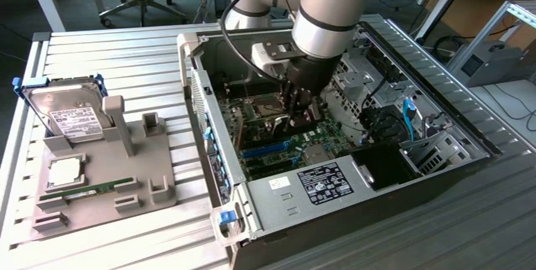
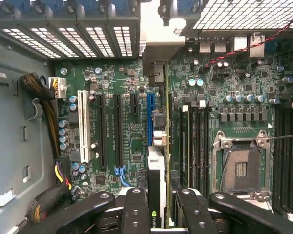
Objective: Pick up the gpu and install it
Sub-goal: 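Insert the gpu into the slot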
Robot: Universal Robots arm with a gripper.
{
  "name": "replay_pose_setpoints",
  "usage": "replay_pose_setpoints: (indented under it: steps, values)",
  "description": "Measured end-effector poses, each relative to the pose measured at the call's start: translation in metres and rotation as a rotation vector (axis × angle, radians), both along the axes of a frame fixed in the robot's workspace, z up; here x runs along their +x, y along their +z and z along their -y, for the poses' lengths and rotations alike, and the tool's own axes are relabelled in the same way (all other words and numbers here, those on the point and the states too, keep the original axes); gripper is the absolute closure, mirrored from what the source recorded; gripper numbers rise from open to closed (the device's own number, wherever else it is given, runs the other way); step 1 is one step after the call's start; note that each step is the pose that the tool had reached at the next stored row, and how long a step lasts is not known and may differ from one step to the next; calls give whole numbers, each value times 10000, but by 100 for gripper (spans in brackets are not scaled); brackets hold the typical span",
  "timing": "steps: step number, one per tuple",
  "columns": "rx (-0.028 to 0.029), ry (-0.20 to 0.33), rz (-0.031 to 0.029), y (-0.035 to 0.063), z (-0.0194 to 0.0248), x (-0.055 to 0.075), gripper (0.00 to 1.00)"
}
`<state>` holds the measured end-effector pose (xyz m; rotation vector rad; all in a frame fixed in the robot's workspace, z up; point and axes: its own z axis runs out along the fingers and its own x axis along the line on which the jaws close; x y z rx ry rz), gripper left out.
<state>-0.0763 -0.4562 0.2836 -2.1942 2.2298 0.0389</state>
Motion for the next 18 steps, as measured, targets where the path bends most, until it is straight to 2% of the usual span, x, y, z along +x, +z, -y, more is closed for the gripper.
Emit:
replay_pose_setpoints:
  steps: [18]
  values:
    - [-2, 140, 47, -110, 1, -81, 73]
